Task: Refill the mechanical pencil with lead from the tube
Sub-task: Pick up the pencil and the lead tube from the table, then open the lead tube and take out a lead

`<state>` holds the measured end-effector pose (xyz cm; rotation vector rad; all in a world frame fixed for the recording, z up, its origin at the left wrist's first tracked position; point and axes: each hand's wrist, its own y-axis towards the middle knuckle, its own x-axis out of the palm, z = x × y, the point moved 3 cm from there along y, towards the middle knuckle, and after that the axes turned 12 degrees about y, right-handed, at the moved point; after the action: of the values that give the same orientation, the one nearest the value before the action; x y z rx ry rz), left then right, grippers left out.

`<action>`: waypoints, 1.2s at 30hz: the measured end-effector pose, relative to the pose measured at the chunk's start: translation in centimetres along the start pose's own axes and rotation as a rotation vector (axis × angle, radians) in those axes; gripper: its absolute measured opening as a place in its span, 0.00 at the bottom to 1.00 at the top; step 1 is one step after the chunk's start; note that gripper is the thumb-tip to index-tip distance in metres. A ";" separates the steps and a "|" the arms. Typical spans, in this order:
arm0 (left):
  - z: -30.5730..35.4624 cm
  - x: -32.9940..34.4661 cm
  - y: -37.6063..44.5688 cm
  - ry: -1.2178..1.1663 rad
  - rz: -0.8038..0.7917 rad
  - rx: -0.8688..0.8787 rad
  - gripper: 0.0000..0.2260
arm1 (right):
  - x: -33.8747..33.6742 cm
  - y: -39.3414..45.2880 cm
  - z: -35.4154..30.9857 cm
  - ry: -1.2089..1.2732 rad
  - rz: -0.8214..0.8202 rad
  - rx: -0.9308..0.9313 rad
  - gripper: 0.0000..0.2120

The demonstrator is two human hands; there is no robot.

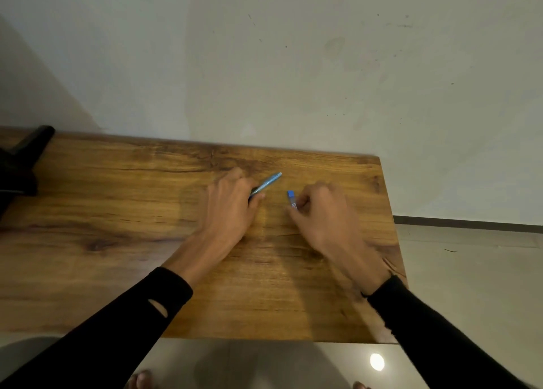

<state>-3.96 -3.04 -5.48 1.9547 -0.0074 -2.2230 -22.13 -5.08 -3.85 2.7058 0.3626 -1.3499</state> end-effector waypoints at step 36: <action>1.7 2.0 0.4 -0.547 -0.182 -0.153 0.09 | -2.1 -0.6 1.2 0.050 0.303 -0.098 0.06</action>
<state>-5.79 -3.92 -7.19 1.2662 0.2667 -2.7110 -24.40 -5.08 -2.86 2.5867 0.0187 -1.1514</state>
